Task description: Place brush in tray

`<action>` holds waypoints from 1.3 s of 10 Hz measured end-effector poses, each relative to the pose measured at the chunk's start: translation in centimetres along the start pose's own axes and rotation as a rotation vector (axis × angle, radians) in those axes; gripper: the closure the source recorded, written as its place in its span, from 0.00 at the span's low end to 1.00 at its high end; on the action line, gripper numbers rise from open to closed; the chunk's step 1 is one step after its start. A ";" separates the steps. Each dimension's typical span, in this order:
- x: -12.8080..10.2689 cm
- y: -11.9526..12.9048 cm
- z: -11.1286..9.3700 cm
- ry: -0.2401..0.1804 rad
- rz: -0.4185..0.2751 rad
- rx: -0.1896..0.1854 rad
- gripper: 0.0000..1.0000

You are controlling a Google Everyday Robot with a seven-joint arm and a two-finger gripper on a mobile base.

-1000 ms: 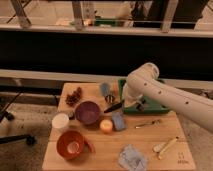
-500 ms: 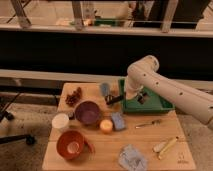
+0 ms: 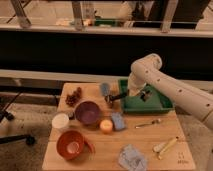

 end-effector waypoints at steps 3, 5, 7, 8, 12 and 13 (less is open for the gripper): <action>3.2 -1.8 1.0 0.012 0.042 0.006 1.00; 4.6 -2.0 1.5 0.037 0.071 0.010 1.00; 6.8 -1.1 2.8 0.055 0.108 -0.003 1.00; 7.6 -0.5 3.6 0.064 0.123 -0.011 1.00; 8.8 0.4 5.2 0.069 0.158 -0.031 1.00; 9.1 0.5 5.5 0.070 0.163 -0.036 1.00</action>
